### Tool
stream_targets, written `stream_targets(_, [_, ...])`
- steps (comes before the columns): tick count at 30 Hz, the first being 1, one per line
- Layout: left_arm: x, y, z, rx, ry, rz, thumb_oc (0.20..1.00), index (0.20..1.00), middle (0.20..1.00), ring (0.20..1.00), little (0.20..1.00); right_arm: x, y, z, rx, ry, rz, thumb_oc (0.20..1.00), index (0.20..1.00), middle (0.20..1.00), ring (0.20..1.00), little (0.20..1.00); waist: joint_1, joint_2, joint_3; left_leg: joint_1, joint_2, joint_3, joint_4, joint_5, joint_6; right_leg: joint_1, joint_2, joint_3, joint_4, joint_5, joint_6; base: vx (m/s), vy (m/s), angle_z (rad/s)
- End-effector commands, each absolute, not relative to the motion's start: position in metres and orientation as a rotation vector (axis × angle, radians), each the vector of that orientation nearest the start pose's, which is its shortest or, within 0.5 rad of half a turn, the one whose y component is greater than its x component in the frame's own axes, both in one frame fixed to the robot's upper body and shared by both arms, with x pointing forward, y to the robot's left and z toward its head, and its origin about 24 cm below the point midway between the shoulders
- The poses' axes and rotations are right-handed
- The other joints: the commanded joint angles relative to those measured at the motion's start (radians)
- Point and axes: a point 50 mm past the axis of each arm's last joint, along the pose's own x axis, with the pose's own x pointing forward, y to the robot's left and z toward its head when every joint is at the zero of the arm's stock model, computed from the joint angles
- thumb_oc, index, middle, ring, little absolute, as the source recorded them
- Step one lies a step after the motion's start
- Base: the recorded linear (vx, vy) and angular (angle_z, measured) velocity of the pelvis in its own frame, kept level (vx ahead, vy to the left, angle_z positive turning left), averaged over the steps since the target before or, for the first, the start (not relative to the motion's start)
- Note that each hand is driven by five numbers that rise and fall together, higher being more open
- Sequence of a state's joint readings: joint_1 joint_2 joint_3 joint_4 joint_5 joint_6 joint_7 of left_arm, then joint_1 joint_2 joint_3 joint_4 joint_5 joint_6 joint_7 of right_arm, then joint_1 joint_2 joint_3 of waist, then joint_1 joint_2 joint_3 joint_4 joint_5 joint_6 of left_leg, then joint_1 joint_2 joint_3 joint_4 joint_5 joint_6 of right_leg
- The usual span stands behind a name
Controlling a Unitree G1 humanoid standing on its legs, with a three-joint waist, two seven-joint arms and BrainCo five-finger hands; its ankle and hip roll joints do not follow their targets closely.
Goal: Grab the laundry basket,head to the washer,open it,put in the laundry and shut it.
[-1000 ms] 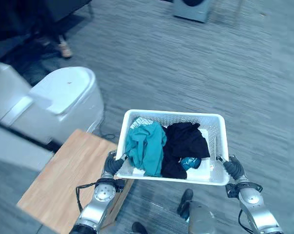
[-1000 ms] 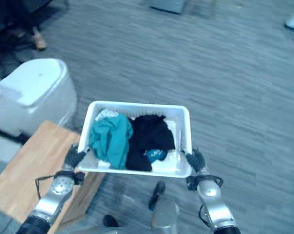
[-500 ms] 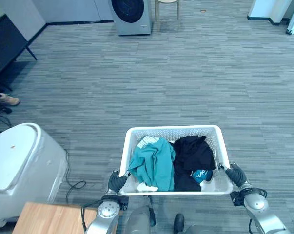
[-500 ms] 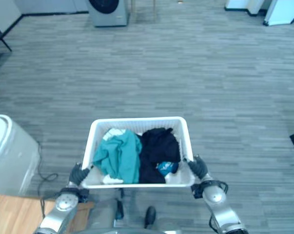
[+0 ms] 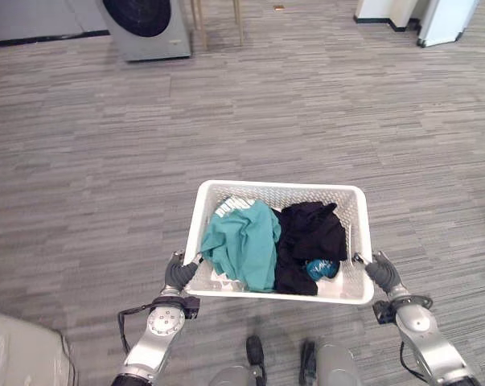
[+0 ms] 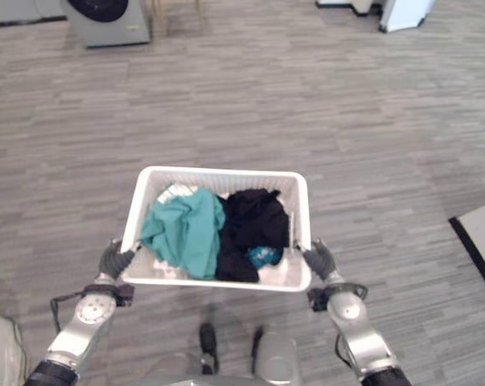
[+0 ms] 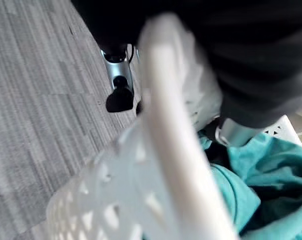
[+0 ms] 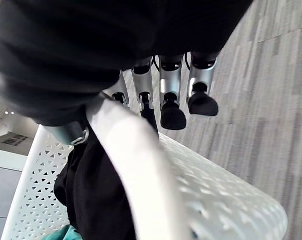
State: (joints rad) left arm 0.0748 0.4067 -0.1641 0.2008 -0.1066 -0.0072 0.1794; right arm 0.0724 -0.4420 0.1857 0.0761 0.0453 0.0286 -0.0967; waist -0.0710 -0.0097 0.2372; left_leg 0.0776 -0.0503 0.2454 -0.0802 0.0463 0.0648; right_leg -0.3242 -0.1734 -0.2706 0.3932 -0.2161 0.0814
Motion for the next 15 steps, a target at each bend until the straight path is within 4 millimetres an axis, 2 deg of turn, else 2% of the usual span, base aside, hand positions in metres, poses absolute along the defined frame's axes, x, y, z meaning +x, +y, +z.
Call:
stream_targets(1, [0.222, 0.205, 0.005, 0.253, 0.146, 0.02, 0.2, 0.2, 0.2, 0.2, 0.2, 0.249, -0.188, 0.057, -0.252, -0.07, 0.136, 0.2, 0.2, 0.2, 0.2, 0.2, -0.008, 0.0, -0.033, 0.038, 0.07, 0.026, 0.108, -0.189, -0.084, 0.104, 0.016, -0.011, -0.319, 0.21, 0.094, 0.73, -0.176, 0.41])
stream_targets(2, [0.223, 0.206, 0.005, 0.257, 0.143, 0.025, 0.2, 0.2, 0.2, 0.2, 0.2, 0.249, -0.19, 0.056, -0.259, -0.068, 0.128, 0.2, 0.2, 0.2, 0.2, 0.2, -0.015, 0.006, -0.034, 0.071, 0.072, 0.012, 0.101, -0.215, -0.092, 0.081, 0.021, -0.002, -0.354, 0.219, 0.113, 0.54, -0.17, 0.32])
stream_targets(3, [0.223, 0.206, 0.005, 0.26, 0.143, 0.024, 0.2, 0.2, 0.2, 0.2, 0.2, 0.248, -0.192, 0.054, -0.262, -0.058, 0.121, 0.2, 0.2, 0.2, 0.2, 0.2, -0.019, 0.006, -0.033, 0.088, 0.073, 0.006, 0.099, -0.227, -0.097, 0.065, 0.016, -0.001, -0.366, 0.227, 0.117, 0.51, -0.215, 0.13])
stream_targets(4, [0.223, 0.205, 0.004, 0.259, 0.143, 0.029, 0.2, 0.2, 0.2, 0.2, 0.2, 0.246, -0.192, 0.052, -0.266, -0.051, 0.119, 0.2, 0.2, 0.2, 0.2, 0.2, -0.029, 0.002, -0.029, 0.106, 0.072, 0.004, 0.103, -0.232, -0.099, 0.048, 0.006, 0.002, -0.352, 0.244, 0.113, 0.46, -0.249, 0.19])
stream_targets(6, [0.222, 0.2, 0.003, 0.255, 0.139, 0.0, 0.2, 0.2, 0.2, 0.2, 0.2, 0.24, -0.196, 0.047, -0.263, -0.028, 0.117, 0.2, 0.2, 0.2, 0.2, 0.2, -0.041, 0.003, -0.045, 0.13, 0.08, -0.028, 0.152, -0.25, -0.112, 0.068, 0.011, 0.052, -0.312, 0.258, 0.096, 0.52, -0.265, 0.54])
stream_targets(8, [0.221, 0.195, 0.0, 0.229, 0.145, -0.005, 0.2, 0.2, 0.2, 0.2, 0.2, 0.238, -0.201, 0.045, -0.271, -0.018, 0.104, 0.2, 0.2, 0.2, 0.2, 0.2, -0.044, 0.012, -0.053, 0.09, 0.114, -0.052, 0.302, -0.161, -0.148, 0.096, 0.025, 0.054, -0.295, 0.262, 0.061, 0.45, -0.321, 0.87])
stream_targets(9, [0.221, 0.193, -0.001, 0.218, 0.155, -0.015, 0.2, 0.2, 0.2, 0.2, 0.2, 0.239, -0.204, 0.047, -0.282, -0.022, 0.1, 0.2, 0.2, 0.2, 0.2, 0.2, -0.039, 0.013, -0.047, 0.036, 0.136, -0.067, 0.439, -0.096, -0.164, 0.12, 0.033, 0.044, -0.3, 0.251, 0.043, 0.37, -0.374, 0.61])
stream_targets(10, [0.221, 0.191, -0.003, 0.203, 0.165, -0.018, 0.2, 0.2, 0.2, 0.2, 0.2, 0.239, -0.207, 0.049, -0.288, -0.026, 0.092, 0.2, 0.2, 0.2, 0.2, 0.2, -0.033, 0.009, -0.041, -0.012, 0.151, -0.073, 0.542, -0.053, -0.171, 0.151, 0.042, 0.038, -0.306, 0.233, 0.02, 0.34, -0.34, 0.32])
stream_targets(11, [0.22, 0.19, -0.006, 0.197, 0.177, -0.017, 0.2, 0.2, 0.2, 0.2, 0.2, 0.238, -0.21, 0.048, -0.29, -0.016, 0.081, 0.2, 0.2, 0.2, 0.2, 0.2, -0.026, 0.005, -0.036, -0.037, 0.168, -0.059, 0.591, -0.043, -0.169, 0.179, 0.049, 0.031, -0.309, 0.21, 0.006, 0.5, -0.359, -0.02])
stream_targets(12, [0.218, 0.189, -0.009, 0.176, 0.196, -0.022, 0.2, 0.2, 0.2, 0.2, 0.2, 0.237, -0.215, 0.047, -0.312, 0.0, 0.074, 0.2, 0.2, 0.2, 0.2, 0.2, -0.007, -0.007, -0.034, -0.098, 0.162, -0.025, 0.602, -0.076, -0.154, 0.229, 0.054, 0.019, -0.325, 0.177, -0.006, 0.65, -0.303, -0.39])
stream_targets(13, [0.216, 0.188, -0.012, 0.179, 0.212, -0.026, 0.2, 0.2, 0.2, 0.2, 0.2, 0.236, -0.217, 0.047, -0.314, 0.008, 0.065, 0.2, 0.2, 0.2, 0.2, 0.2, 0.007, -0.015, -0.038, -0.158, 0.144, 0.005, 0.547, -0.115, -0.135, 0.275, 0.058, 0.02, -0.345, 0.158, -0.001, 0.54, -0.217, -0.35])
stream_targets(14, [0.216, 0.188, -0.012, 0.179, 0.212, -0.026, 0.2, 0.2, 0.2, 0.2, 0.2, 0.236, -0.217, 0.047, -0.314, 0.009, 0.065, 0.2, 0.2, 0.2, 0.2, 0.2, 0.008, -0.015, -0.038, -0.157, 0.144, 0.006, 0.546, -0.115, -0.135, 0.276, 0.057, 0.021, -0.345, 0.158, -0.001, 0.39, -0.086, -0.14])
stream_targets(15, [0.215, 0.188, -0.013, 0.184, 0.218, -0.029, 0.2, 0.2, 0.2, 0.2, 0.2, 0.235, -0.219, 0.046, -0.314, 0.014, 0.063, 0.2, 0.2, 0.2, 0.2, 0.2, 0.014, -0.016, -0.04, -0.17, 0.13, 0.014, 0.494, -0.134, -0.126, 0.289, 0.06, 0.019, -0.352, 0.148, 0.004, 0.26, -0.017, 0.07])
